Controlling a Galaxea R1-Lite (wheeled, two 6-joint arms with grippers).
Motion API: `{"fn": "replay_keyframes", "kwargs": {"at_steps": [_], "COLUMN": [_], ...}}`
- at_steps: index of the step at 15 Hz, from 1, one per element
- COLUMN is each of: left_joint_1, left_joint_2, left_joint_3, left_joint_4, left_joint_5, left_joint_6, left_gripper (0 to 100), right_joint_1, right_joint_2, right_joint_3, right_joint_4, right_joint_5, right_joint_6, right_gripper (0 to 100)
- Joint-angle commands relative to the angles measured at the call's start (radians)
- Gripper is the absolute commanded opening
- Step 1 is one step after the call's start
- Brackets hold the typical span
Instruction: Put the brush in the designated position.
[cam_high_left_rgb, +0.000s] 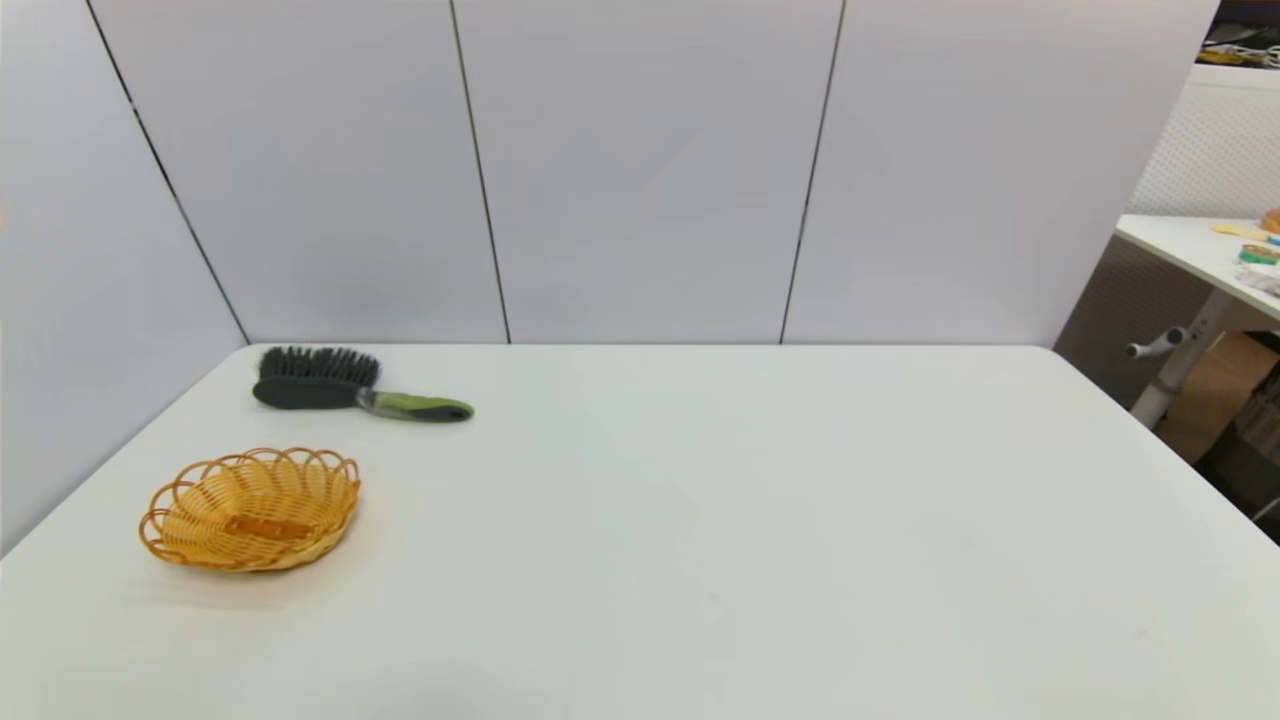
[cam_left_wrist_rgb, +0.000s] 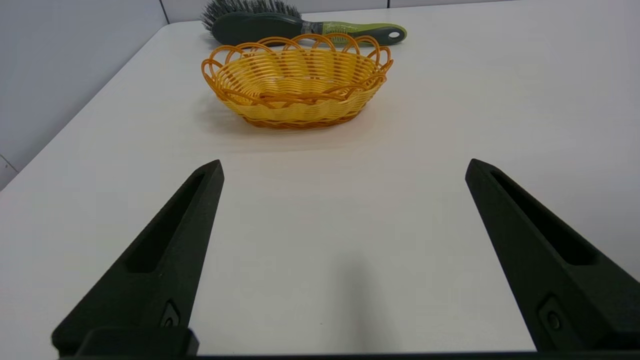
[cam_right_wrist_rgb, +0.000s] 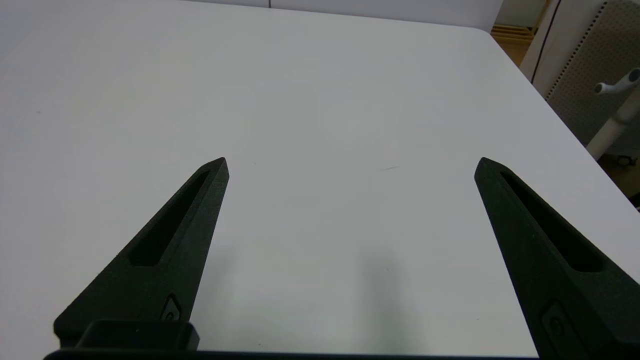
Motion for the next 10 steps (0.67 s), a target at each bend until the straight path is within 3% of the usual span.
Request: {"fn": "replay_keyframes", "kwargs": {"at_steps": [1,10], "left_joint_1": [-0.001,0.0], "left_joint_2": [0.002,0.002], "left_joint_3": [0.0,0.0], "left_joint_4": [0.0,0.0], "left_joint_5": [0.0,0.0], "left_joint_6": [0.001,0.0], "left_gripper": [100,100], "right_joint_1": [0.0,0.0], "right_joint_2": [-0.002,-0.002], "right_joint_3": [0.002,0.002], "right_joint_4": [0.0,0.0], "right_joint_5": [0.0,-0.001], "right_joint_6": [0.0,0.017], "right_gripper": [100,100]}}
